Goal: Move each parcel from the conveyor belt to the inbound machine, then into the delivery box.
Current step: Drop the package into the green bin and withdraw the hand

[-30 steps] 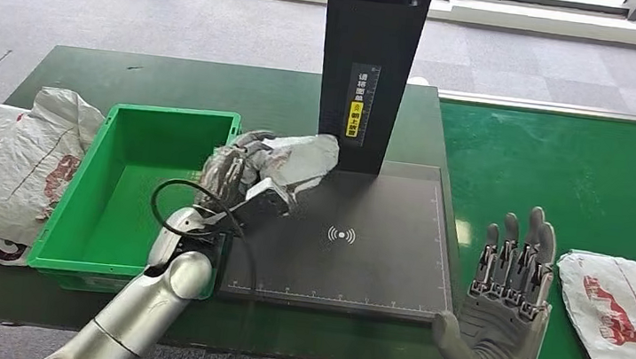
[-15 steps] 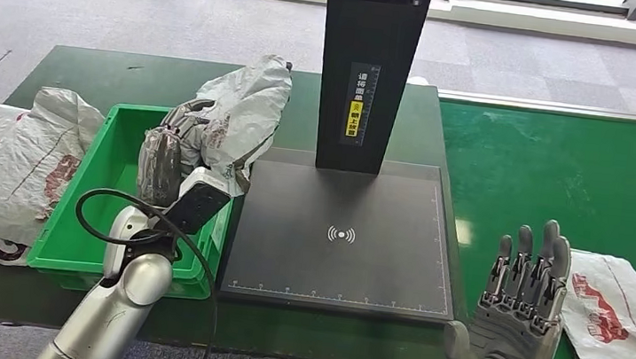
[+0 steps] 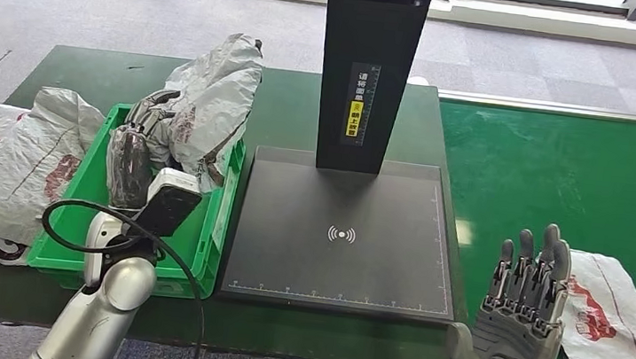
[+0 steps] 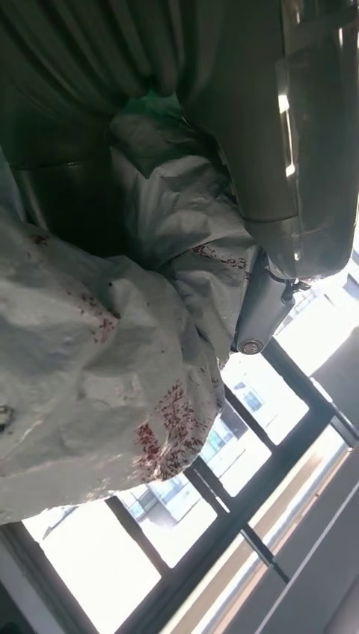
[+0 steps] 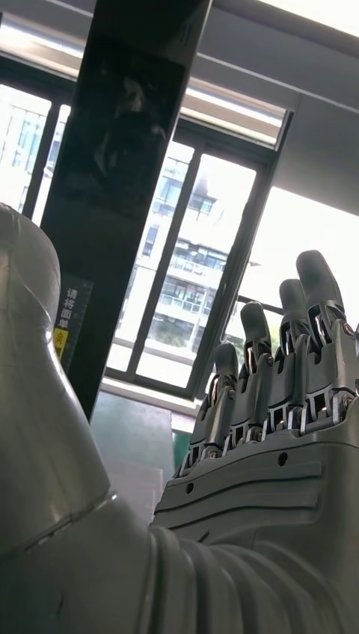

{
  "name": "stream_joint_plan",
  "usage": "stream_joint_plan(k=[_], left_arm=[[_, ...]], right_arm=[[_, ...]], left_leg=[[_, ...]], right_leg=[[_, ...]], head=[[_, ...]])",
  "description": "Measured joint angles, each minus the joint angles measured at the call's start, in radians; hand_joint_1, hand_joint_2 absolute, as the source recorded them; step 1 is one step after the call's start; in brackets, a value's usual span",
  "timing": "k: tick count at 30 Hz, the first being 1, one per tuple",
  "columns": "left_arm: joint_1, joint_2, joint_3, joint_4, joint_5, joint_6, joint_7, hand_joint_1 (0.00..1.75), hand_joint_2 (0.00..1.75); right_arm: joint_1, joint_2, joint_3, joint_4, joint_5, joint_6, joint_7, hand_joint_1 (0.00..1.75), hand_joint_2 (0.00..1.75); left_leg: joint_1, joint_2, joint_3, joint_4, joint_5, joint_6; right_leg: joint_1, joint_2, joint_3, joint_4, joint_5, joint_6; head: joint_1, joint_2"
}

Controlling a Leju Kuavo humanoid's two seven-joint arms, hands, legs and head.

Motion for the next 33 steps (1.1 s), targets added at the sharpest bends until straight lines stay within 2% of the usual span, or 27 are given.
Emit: stream_joint_plan(k=[2,6,7,9,10,11,13,18,25,30,33], left_arm=[[-0.001,0.001,0.01,0.002,-0.031,-0.021,0.031,1.75,1.75],[0.006,0.007,0.025,0.037,-0.087,-0.134,0.101,1.75,1.75],[0.012,0.008,0.028,0.054,-0.1,-0.155,0.114,1.5,1.75],[0.026,0.009,0.035,0.091,-0.128,-0.18,0.143,0.63,1.75],[0.033,0.01,0.04,0.113,-0.139,-0.194,0.161,0.19,1.31],[0.042,0.01,0.048,0.137,-0.145,-0.207,0.176,0.0,0.87],[0.061,0.01,0.063,0.181,-0.147,-0.217,0.194,0.0,0.0],[0.101,0.011,0.087,0.205,-0.144,-0.181,0.208,0.0,0.0],[0.145,0.004,0.1,0.166,-0.139,-0.171,0.252,0.0,0.0],[0.19,-0.006,0.129,0.117,-0.113,-0.104,0.298,0.0,0.0],[0.205,-0.008,0.14,0.1,-0.11,-0.097,0.303,0.0,0.0]], right_arm=[[0.0,-0.001,0.0,-0.001,0.003,0.006,0.008,0.0,1.75],[-0.001,-0.001,0.0,-0.004,0.011,0.034,0.023,0.0,1.75],[-0.001,-0.001,0.0,-0.004,0.014,0.042,0.028,0.0,1.75],[-0.001,-0.001,0.0,-0.004,0.023,0.056,0.04,0.0,1.75],[-0.001,-0.001,0.0,-0.004,0.029,0.06,0.05,0.0,1.75],[-0.001,-0.001,0.0,-0.004,0.036,0.065,0.062,0.0,1.75],[0.001,-0.002,-0.001,-0.007,0.046,0.072,0.084,0.0,1.75],[0.016,-0.002,-0.021,-0.028,0.062,0.084,0.101,0.0,1.75],[0.038,-0.002,-0.057,-0.051,0.082,0.079,0.107,0.0,1.75],[0.05,-0.002,-0.091,-0.052,0.154,0.065,0.166,0.0,1.75],[0.051,-0.002,-0.101,-0.052,0.164,0.064,0.173,0.0,1.75]], left_leg=[[0.0,0.0,0.0,0.0,0.0,0.0],[0.0,0.0,0.0,0.0,0.0,0.0],[0.0,0.001,0.0,0.0,0.0,0.0],[0.0,0.001,0.0,0.0,0.0,0.0],[0.0,0.001,0.0,0.0,0.0,0.0],[0.0,0.001,0.0,0.0,0.0,0.0],[0.0,0.002,0.0,0.0,0.0,0.0],[0.0,0.002,-0.001,0.0,0.0,0.0],[0.0,0.002,-0.001,0.0,0.0,0.0],[0.0,0.002,-0.001,0.0,0.0,0.0],[0.0,0.001,-0.001,0.0,0.0,0.0]], right_leg=[[0.0,0.0,0.0,0.0,0.0,0.0],[0.0,0.0,0.0,0.0,0.0,0.0],[0.0,0.001,0.0,0.0,0.0,0.0],[0.0,0.001,0.0,0.0,0.0,0.0],[0.0,0.001,0.0,0.0,0.0,0.0],[0.0,0.001,-0.001,0.0,0.0,0.0],[0.0,0.002,-0.001,0.0,0.0,0.0],[0.0,0.001,-0.001,0.0,0.0,0.0],[0.0,0.002,-0.002,0.0,0.0,0.0],[0.0,0.002,-0.002,0.0,0.0,0.0],[0.0,0.001,-0.001,0.0,0.0,0.0]], head=[[0.0,0.0],[0.0,0.0],[0.0,0.0],[0.0,0.0],[0.0,0.0],[0.0,0.0],[0.0,0.0],[0.0,0.0],[0.0,0.0],[0.0,0.0],[0.0,0.0]])
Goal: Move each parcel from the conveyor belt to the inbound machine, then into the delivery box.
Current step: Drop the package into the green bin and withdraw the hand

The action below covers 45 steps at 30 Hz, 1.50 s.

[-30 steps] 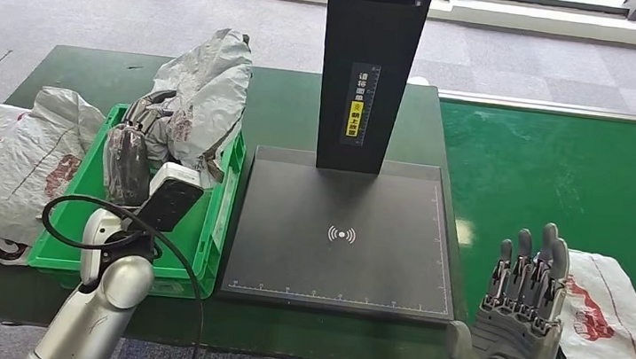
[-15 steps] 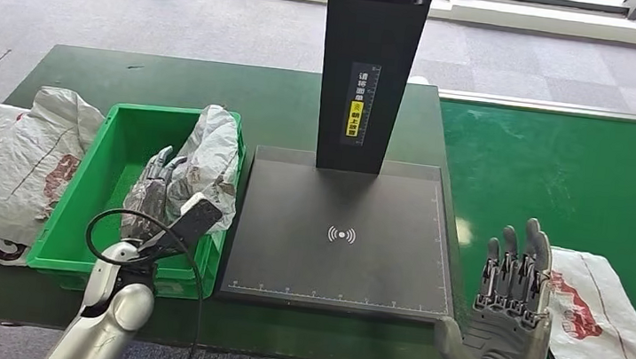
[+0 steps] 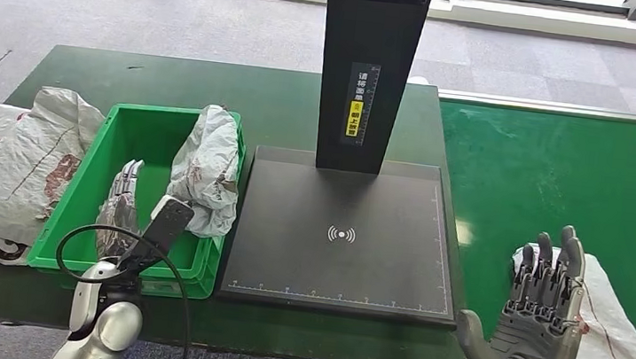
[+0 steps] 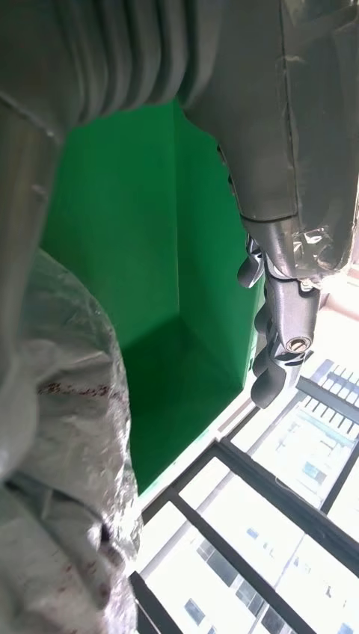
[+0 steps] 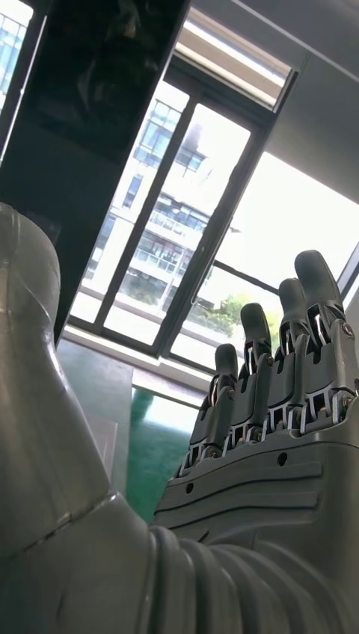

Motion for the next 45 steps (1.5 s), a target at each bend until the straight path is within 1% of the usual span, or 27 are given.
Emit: stream_joint_plan(k=[3,5,8,11,13,16,19,20,21,23,25,26,28,31,33,35,42,45], left_arm=[[0.007,-0.002,0.006,-0.011,0.001,0.003,0.002,0.0,0.0],[0.011,-0.004,0.012,-0.017,0.012,0.017,0.011,0.0,0.0],[0.024,-0.005,0.027,-0.028,0.031,0.056,0.025,0.0,0.0],[0.035,-0.006,0.037,-0.044,0.025,0.097,0.026,0.0,0.0],[0.038,-0.006,0.04,-0.053,0.014,0.106,0.026,0.0,0.0],[0.038,-0.008,0.04,-0.062,-0.001,0.107,0.027,0.0,0.0],[0.028,-0.013,0.04,-0.062,0.007,0.119,0.012,0.0,0.0],[0.025,-0.018,0.042,-0.064,0.038,0.137,-0.02,0.0,0.0],[0.023,-0.025,0.045,-0.068,0.093,0.163,-0.076,0.0,0.0],[0.027,-0.046,0.061,-0.094,0.263,0.214,-0.256,0.0,0.0],[0.045,-0.067,0.074,-0.142,0.442,0.236,-0.427,0.0,0.0],[0.058,-0.073,0.074,-0.168,0.515,0.239,-0.48,0.0,0.0],[0.086,-0.075,0.058,-0.215,0.631,0.239,-0.535,0.0,0.0],[0.117,-0.067,0.021,-0.252,0.717,0.236,-0.559,0.0,0.0],[0.129,-0.062,0.0,-0.262,0.736,0.233,-0.566,0.0,0.0],[0.133,-0.061,-0.009,-0.265,0.74,0.233,-0.568,0.0,0.0],[0.135,-0.061,-0.011,-0.265,0.74,0.232,-0.568,0.0,0.0],[0.143,-0.06,-0.021,-0.271,0.745,0.232,-0.57,0.0,0.0]], right_arm=[[0.0,0.0,-0.002,0.0,0.006,0.0,0.004,0.0,1.75],[0.0,0.0,-0.006,0.0,0.039,0.004,0.036,0.0,1.75],[0.0,0.0,-0.029,0.003,0.141,0.038,0.147,0.0,1.75],[-0.001,-0.004,-0.084,0.019,0.275,0.115,0.283,0.0,1.75],[-0.001,-0.013,-0.128,0.032,0.342,0.172,0.343,0.0,1.75],[0.001,-0.037,-0.187,0.049,0.387,0.242,0.382,0.0,1.75],[0.009,-0.067,-0.222,0.054,0.392,0.268,0.404,0.0,1.75],[0.016,-0.081,-0.231,0.054,0.393,0.277,0.423,0.0,1.75],[0.024,-0.097,-0.242,0.055,0.399,0.287,0.449,0.0,1.75],[0.043,-0.13,-0.273,0.06,0.423,0.317,0.513,0.0,1.75],[0.059,-0.165,-0.33,0.084,0.45,0.38,0.559,0.0,1.75],[0.064,-0.184,-0.373,0.109,0.454,0.431,0.567,0.0,1.75],[0.067,-0.222,-0.489,0.183,0.437,0.555,0.548,0.0,1.75],[0.054,-0.272,-0.657,0.322,0.397,0.71,0.486,0.0,1.75],[0.045,-0.29,-0.733,0.395,0.374,0.776,0.448,0.0,1.75],[0.043,-0.295,-0.761,0.423,0.366,0.795,0.434,0.0,1.75],[0.043,-0.296,-0.77,0.432,0.365,0.799,0.43,0.0,1.75],[0.035,-0.3,-0.815,0.477,0.359,0.813,0.417,0.0,1.75]], left_leg=[[0.0,0.0,0.0,0.0,0.0,0.0],[0.0,0.0,0.0,0.0,0.0,0.0],[0.0,0.0,0.0,0.0,0.0,0.0],[0.0,0.0,0.0,0.0,0.0,0.0],[0.0,0.0,0.0,0.0,0.0,0.0],[-0.001,0.0,0.0,0.0,0.0,0.0],[-0.001,0.0,0.0,0.0,0.0,0.0],[-0.001,0.0,0.0,0.0,0.0,0.0],[-0.001,-0.001,0.0,0.0,0.0,0.0],[-0.001,0.0,0.0,0.0,-0.001,0.001],[-0.001,0.0,0.0,0.0,-0.001,0.002],[-0.002,0.0,0.0,0.001,-0.002,0.002],[-0.003,-0.001,0.0,0.001,-0.003,0.003],[-0.004,-0.002,0.0,0.001,-0.003,0.005],[-0.004,-0.002,0.0,0.001,-0.003,0.005],[-0.004,-0.002,-0.001,0.001,-0.003,0.005],[-0.004,-0.002,-0.001,0.001,-0.003,0.005],[-0.005,-0.002,-0.003,0.001,-0.003,0.005]], right_leg=[[0.0,0.0,0.0,0.0,0.0,0.0],[0.0,0.0,0.0,0.0,0.0,0.0],[0.0,0.001,0.0,0.0,0.0,0.0],[0.0,0.0,0.0,0.0,0.0,0.0],[0.0,0.0,0.0,0.0,0.0,0.0],[-0.001,0.0,0.0,0.0,0.0,0.0],[-0.001,0.0,0.0,0.0,0.0,0.0],[-0.001,0.0,0.0,0.0,0.0,0.0],[-0.001,0.0,0.0,0.0,0.0,0.0],[-0.001,0.0,0.0,0.0,0.0,0.0],[-0.001,0.0,0.0,0.0,0.0,0.001],[-0.001,0.0,0.0,-0.001,0.0,0.001],[-0.002,-0.001,0.0,-0.001,-0.001,0.002],[-0.004,-0.002,0.001,-0.001,-0.001,0.003],[-0.004,-0.002,0.001,-0.001,-0.001,0.003],[-0.004,-0.002,0.001,-0.001,-0.001,0.003],[-0.004,-0.002,0.001,-0.001,-0.001,0.003],[-0.004,-0.002,0.001,-0.001,-0.001,0.003]], head=[[0.0,0.0],[0.0,0.0],[0.0,0.0],[0.0,0.0],[0.0,0.0],[0.0,0.0],[0.0,0.0],[0.0,0.0],[0.0,0.0],[0.0,0.0],[0.0,0.0],[0.0,0.0],[0.0,0.0],[0.0,0.0],[0.0,0.0],[0.0,0.0],[0.0,0.0],[0.0,0.0]])
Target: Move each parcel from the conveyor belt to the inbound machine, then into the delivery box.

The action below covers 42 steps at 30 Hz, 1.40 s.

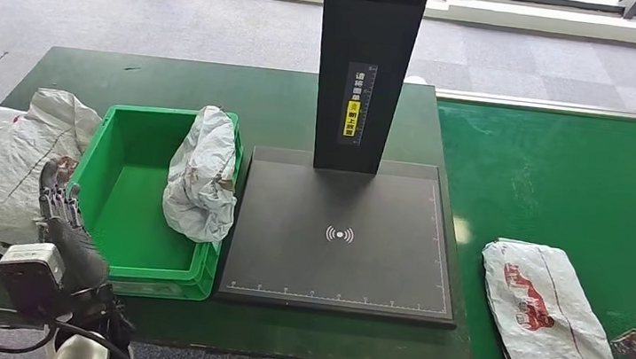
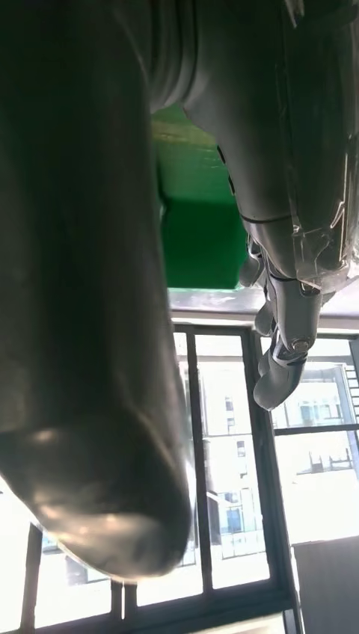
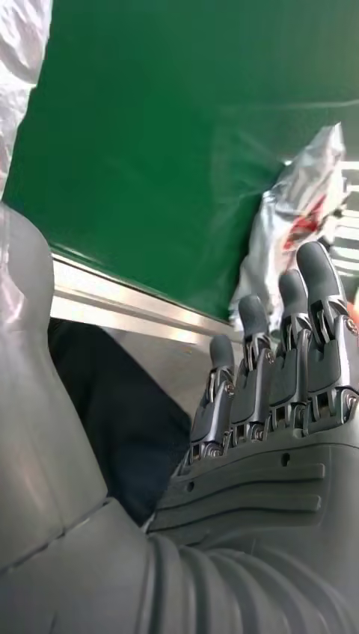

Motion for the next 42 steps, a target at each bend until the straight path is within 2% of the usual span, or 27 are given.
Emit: stream_joint_plan(k=[3,5,7,11,15,20,27,33,37,42], left_arm=[[0.023,0.002,-0.02,-0.022,0.014,-0.004,-0.006,0.0,0.0],[0.033,0.005,-0.034,-0.035,0.021,-0.009,-0.003,0.0,0.0],[0.033,0.007,-0.041,-0.036,0.019,-0.012,0.007,0.0,0.0],[0.028,0.008,-0.049,-0.029,0.004,-0.017,0.028,0.0,0.0],[0.015,0.008,-0.06,-0.018,-0.019,-0.031,0.056,0.0,0.0],[0.001,0.008,-0.07,-0.002,-0.037,-0.059,0.093,0.0,0.0],[-0.005,0.008,-0.082,0.013,-0.044,-0.069,0.105,0.0,0.0],[-0.01,0.007,-0.086,0.018,-0.058,-0.104,0.138,0.0,0.0],[-0.026,0.007,-0.102,0.03,-0.062,-0.129,0.164,0.0,0.0],[-0.036,0.007,-0.12,0.045,-0.058,-0.147,0.184,0.0,0.0]], right_arm=[[-0.075,-0.005,-0.056,0.138,-0.014,0.006,-0.016,0.0,1.75],[-0.215,-0.018,0.021,0.308,-0.066,-0.035,-0.013,0.0,1.75],[-0.307,-0.023,0.118,0.405,-0.121,-0.067,-0.007,0.0,1.75],[-0.316,-0.002,0.195,0.407,-0.174,-0.059,0.004,0.0,1.75],[-0.313,0.008,0.268,0.399,-0.245,-0.012,0.015,0.0,1.75],[-0.282,0.009,0.345,0.371,-0.265,0.045,0.072,0.0,1.75],[-0.245,0.006,0.382,0.333,-0.271,0.064,0.094,0.0,1.75],[-0.202,-0.017,0.399,0.293,-0.287,0.126,0.169,0.03,1.75],[-0.148,-0.042,0.418,0.251,-0.304,0.155,0.2,1.75,1.75],[-0.11,-0.068,0.466,0.209,-0.275,0.133,0.217,1.75,1.75]], left_leg=[[0.0,0.005,-0.005,0.0,-0.002,-0.001],[0.001,0.007,0.0,0.0,-0.001,-0.001],[0.002,0.006,0.005,0.0,0.001,-0.001],[0.002,0.005,0.004,0.0,0.001,-0.001],[0.002,0.004,0.004,0.0,0.001,-0.001],[0.002,0.003,0.004,0.0,0.001,-0.001],[0.002,0.003,0.004,0.0,0.001,-0.001],[0.002,0.002,0.004,0.0,0.001,-0.001],[0.002,0.001,0.004,0.0,0.001,-0.001],[0.002,0.002,0.004,0.0,0.001,-0.001]], right_leg=[[0.001,0.005,0.0,0.0,0.0,0.0],[0.001,0.007,0.0,0.001,0.001,0.0],[0.001,0.006,0.0,0.001,0.001,0.0],[0.002,0.005,0.0,0.001,0.001,0.0],[0.002,0.004,0.0,0.001,0.001,0.0],[0.001,0.003,0.0,0.001,0.001,0.0],[0.001,0.004,0.0,0.001,0.001,0.0],[0.001,0.001,0.0,0.001,0.001,0.0],[0.001,0.001,0.0,0.001,0.001,0.0],[0.001,0.003,0.0,0.001,0.001,0.0]], head=[[0.0,0.0],[0.0,0.0],[0.0,0.0],[0.0,0.0],[0.0,0.0],[0.0,0.0],[0.0,0.0],[0.0,0.0],[0.0,0.0],[0.0,0.0]])
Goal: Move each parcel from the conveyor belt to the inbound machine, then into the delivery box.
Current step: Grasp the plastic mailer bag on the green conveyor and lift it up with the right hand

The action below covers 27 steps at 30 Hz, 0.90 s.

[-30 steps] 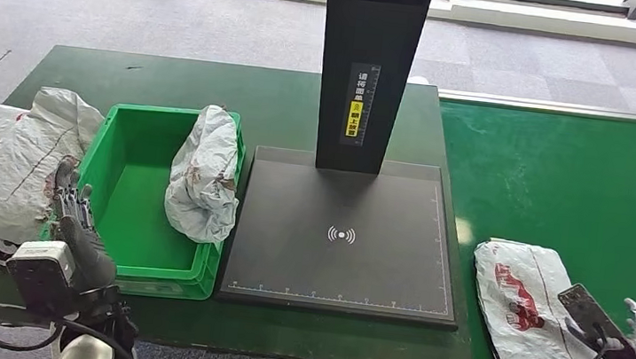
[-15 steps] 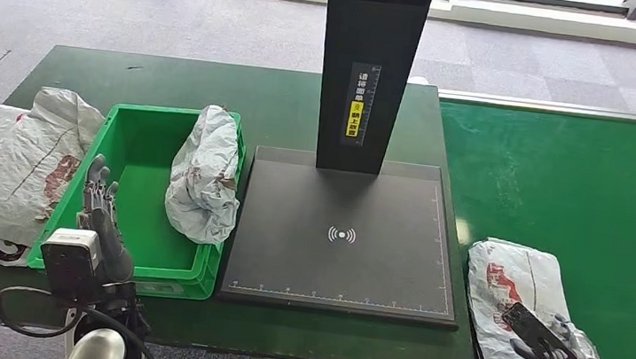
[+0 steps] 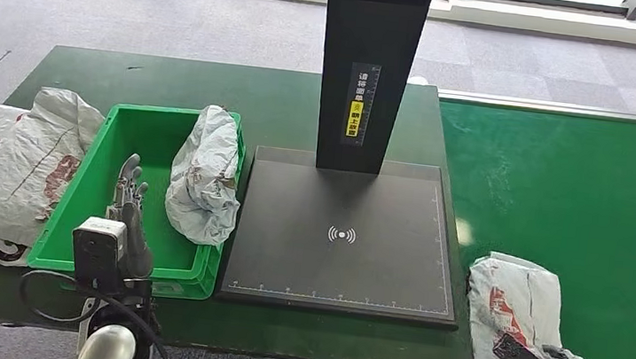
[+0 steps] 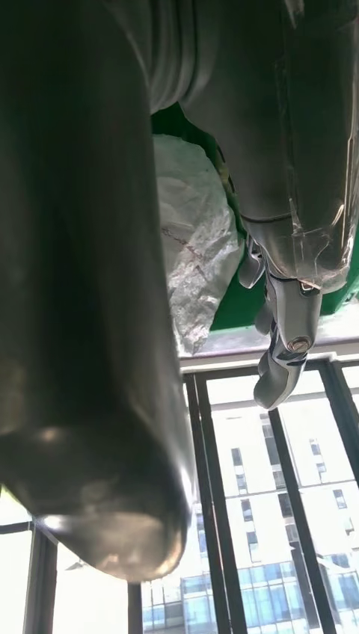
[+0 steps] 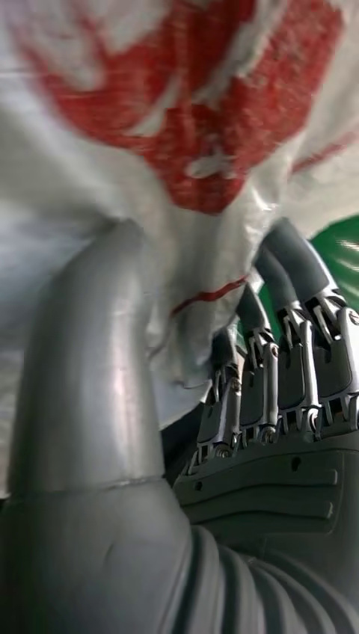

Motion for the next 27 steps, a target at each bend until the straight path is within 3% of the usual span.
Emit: stream_joint_plan(k=[17,21,27], left_arm=[[-0.005,0.0,-0.037,0.018,0.007,-0.046,0.03,0.0,0.0],[-0.002,-0.002,-0.037,0.014,-0.002,-0.045,0.039,0.0,0.0],[0.035,-0.005,-0.036,-0.029,-0.03,-0.036,0.046,0.0,0.0]], right_arm=[[0.101,-0.04,0.083,-0.104,-0.024,-0.047,0.087,1.75,1.75],[0.102,-0.027,0.085,-0.121,0.042,-0.131,0.081,1.75,1.75],[0.041,0.05,0.079,-0.131,0.215,-0.29,0.049,1.75,1.75]], left_leg=[[0.0,0.0,0.0,0.0,0.0,0.0],[0.0,0.0,-0.006,0.0,0.0,0.0],[0.0,0.003,-0.002,0.0,0.001,0.0]], right_leg=[[0.0,0.0,0.0,0.0,0.0,0.0],[0.0,0.0,0.001,0.0,0.0,0.0],[0.0,0.002,-0.001,0.0,0.0,0.0]], head=[[0.0,0.0],[0.0,0.0],[0.0,0.0]])
